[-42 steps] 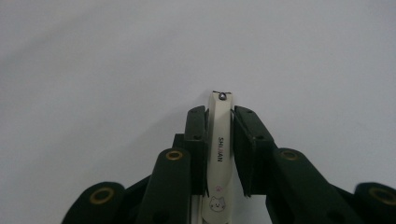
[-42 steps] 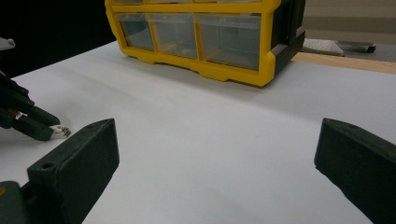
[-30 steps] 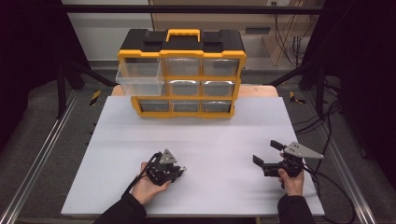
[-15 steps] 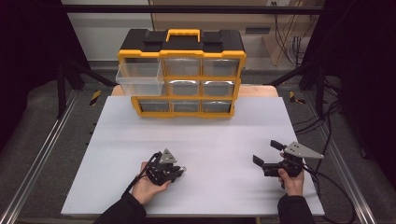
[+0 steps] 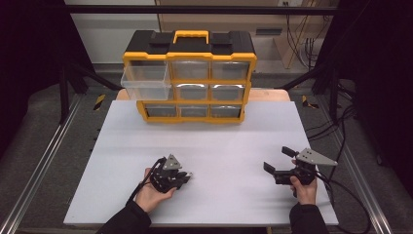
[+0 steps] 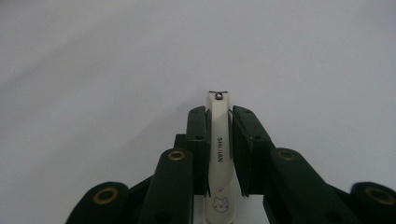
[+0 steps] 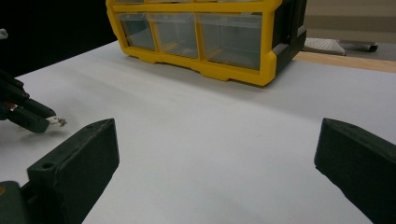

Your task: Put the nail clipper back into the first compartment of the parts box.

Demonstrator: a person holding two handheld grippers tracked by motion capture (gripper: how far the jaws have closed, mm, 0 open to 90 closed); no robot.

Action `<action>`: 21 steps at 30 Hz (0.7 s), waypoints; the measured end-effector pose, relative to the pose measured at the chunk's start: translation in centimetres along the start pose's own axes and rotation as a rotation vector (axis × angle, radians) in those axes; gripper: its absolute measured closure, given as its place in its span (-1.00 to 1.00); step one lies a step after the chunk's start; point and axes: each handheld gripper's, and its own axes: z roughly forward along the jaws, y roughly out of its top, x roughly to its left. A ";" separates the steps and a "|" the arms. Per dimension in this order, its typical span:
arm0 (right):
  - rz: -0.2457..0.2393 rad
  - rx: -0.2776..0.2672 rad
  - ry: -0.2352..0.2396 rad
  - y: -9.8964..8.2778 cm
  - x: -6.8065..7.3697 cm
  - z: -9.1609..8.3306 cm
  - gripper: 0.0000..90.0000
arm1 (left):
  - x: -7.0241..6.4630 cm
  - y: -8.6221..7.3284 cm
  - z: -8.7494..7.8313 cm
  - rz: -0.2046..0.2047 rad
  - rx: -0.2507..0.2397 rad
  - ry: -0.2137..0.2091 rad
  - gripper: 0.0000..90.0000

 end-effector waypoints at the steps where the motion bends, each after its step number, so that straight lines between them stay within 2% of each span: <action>1: 0.000 0.000 0.000 0.0 0.0 0.0 -0.99 | 0.0 0.0 0.0 0.000 0.000 0.000 0.71; 21: -0.006 0.004 -0.005 0.0 0.0 0.1 -0.99 | 1.1 0.3 -2.7 -0.033 -0.067 0.000 0.70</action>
